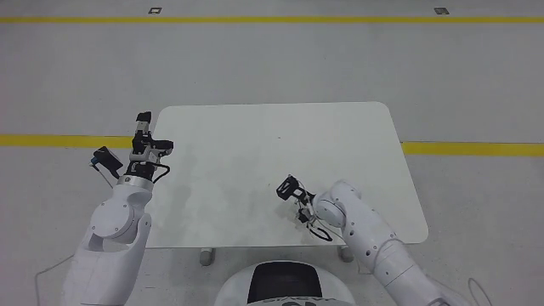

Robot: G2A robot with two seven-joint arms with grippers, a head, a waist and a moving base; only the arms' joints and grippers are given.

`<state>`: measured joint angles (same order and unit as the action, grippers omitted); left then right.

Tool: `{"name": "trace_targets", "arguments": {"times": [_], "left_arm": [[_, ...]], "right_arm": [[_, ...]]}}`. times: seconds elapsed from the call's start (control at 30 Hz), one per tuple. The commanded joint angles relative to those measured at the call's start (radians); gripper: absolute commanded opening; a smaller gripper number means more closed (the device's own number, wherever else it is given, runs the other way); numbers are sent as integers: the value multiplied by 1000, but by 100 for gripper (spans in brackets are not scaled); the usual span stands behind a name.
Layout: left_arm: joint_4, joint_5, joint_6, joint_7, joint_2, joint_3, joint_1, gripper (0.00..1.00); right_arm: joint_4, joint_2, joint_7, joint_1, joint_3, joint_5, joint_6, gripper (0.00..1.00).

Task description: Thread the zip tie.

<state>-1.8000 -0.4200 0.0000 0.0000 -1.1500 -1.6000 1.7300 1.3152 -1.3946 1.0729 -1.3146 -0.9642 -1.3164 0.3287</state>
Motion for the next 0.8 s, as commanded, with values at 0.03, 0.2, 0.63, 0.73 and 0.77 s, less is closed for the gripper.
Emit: {"name": "trace_targets", "arguments": {"times": [0.03,0.2,0.63,0.73,0.77], "left_arm": [[0,0,0,0,0,0,0,100],[0,0,0,0,0,0,0,100],[0,0,0,0,0,0,0,100],[0,0,0,0,0,0,0,100],[0,0,0,0,0,0,0,100]], "right_arm": [[-10,-1,-5,8,13,-8,-13,28],[-23,-1,-10,17,31,-18,-23,28],[-12,11,-18,15,28,-22,-23,27],[-16,12,-18,15,32,-23,-25,21],[-17,13,-19,15,34,-23,-26,18]]}}
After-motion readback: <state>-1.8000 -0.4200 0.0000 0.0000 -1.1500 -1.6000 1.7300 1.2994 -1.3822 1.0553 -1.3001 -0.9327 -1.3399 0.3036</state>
